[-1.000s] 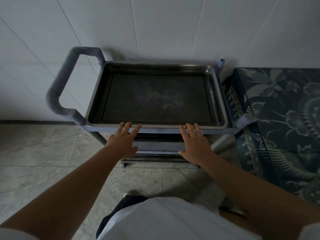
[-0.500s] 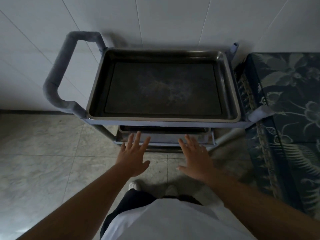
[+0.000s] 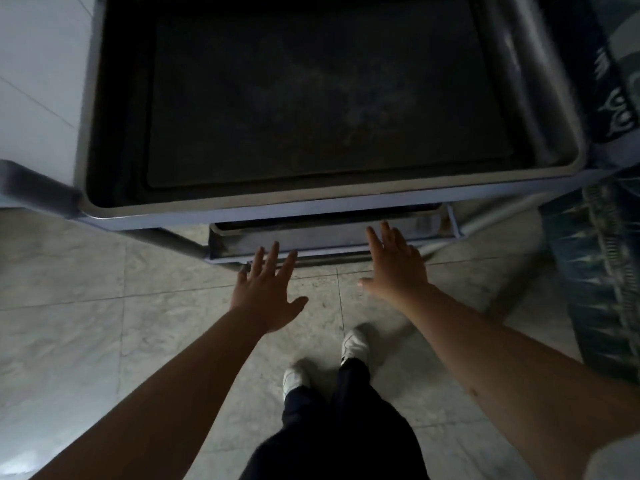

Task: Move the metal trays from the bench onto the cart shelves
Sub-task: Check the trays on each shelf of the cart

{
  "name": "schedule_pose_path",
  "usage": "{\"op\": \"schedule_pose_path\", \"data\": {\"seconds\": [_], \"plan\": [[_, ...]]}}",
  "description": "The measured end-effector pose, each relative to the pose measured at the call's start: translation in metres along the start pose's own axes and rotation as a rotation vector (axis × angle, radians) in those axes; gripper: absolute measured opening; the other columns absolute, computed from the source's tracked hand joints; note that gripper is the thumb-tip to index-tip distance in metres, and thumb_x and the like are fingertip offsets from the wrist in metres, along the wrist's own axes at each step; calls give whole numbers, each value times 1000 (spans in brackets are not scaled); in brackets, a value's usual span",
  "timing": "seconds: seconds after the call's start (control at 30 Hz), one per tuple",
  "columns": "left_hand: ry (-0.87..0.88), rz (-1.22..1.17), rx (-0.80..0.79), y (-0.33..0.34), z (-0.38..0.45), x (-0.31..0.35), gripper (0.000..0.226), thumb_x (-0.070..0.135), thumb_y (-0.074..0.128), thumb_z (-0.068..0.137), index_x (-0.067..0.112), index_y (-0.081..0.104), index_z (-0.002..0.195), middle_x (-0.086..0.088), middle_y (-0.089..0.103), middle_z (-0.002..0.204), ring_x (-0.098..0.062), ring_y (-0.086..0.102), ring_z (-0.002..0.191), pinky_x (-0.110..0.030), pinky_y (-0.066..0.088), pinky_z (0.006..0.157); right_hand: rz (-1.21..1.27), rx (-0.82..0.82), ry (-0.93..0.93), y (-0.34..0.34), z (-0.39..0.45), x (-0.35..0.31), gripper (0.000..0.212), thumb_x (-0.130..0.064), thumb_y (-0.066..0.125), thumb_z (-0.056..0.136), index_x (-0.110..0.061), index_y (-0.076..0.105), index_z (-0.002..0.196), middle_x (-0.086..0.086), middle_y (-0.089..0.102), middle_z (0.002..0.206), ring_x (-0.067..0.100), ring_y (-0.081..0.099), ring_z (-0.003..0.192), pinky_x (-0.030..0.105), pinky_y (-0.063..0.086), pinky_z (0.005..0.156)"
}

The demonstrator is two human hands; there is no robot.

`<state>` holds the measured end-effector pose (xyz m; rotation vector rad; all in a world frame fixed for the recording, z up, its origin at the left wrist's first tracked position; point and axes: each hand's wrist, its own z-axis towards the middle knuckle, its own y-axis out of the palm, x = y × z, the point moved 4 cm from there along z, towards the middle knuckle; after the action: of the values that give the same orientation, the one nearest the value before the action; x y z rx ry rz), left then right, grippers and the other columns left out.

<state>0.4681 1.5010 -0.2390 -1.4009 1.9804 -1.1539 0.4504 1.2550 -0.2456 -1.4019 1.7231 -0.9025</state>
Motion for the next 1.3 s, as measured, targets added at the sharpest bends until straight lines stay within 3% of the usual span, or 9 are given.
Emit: {"op": "schedule_pose_path", "data": {"seconds": [0.27,0.4,0.47,0.67,0.9,1.03,1.2,1.3], "plan": [[37,30,170,37,105,-34,102,77,43,86,33,-16,158,-11,-28,164,-34,-21,151,-56,2,121,-133,164,5,32,98,-1,119,-59,75,73,-24,-1,157,7,-11,166,31,-7,151,57,18,116],[-17,31,200,55,139,-49,108,82,44,81,34,-14,158,-11,-20,167,-36,-15,153,-60,5,120,-188,70,8,61,125,-4,117,-63,73,73,-24,1,156,9,5,166,32,2,151,60,16,114],[-36,38,188,73,146,-56,107,84,42,80,35,-16,157,-9,-18,168,-35,-14,153,-63,4,119,-152,46,-6,78,129,-7,115,-60,74,74,-26,2,157,10,4,166,34,3,151,62,17,113],[-35,55,299,98,152,-61,108,78,50,82,38,-19,155,-12,-5,170,-37,-8,154,-67,10,116,-82,188,-2,98,129,-3,112,-54,77,74,-28,5,156,11,8,165,34,4,151,57,22,116],[-33,45,294,103,132,-67,105,70,56,84,39,-14,156,-11,-1,169,-37,-5,154,-70,23,112,3,167,20,110,113,-13,109,-50,78,75,-30,7,156,9,5,166,33,0,151,58,29,112],[-59,-48,287,107,120,-66,101,67,57,85,41,-9,157,-7,0,169,-33,-10,154,-66,36,107,30,182,35,117,103,-16,109,-51,77,76,-33,5,155,6,3,166,31,-3,151,64,34,104],[-79,-69,316,109,114,-62,97,67,55,86,40,-4,158,-9,3,169,-33,-8,155,-67,28,113,66,209,40,123,100,-17,106,-58,74,76,-32,8,155,7,4,166,31,-3,151,60,38,102],[-78,-61,329,114,107,-61,98,66,56,86,36,-3,159,-13,6,169,-36,-6,154,-67,30,113,41,227,35,128,94,-20,107,-61,73,75,-32,8,155,7,5,166,33,-1,151,59,39,101]]}}
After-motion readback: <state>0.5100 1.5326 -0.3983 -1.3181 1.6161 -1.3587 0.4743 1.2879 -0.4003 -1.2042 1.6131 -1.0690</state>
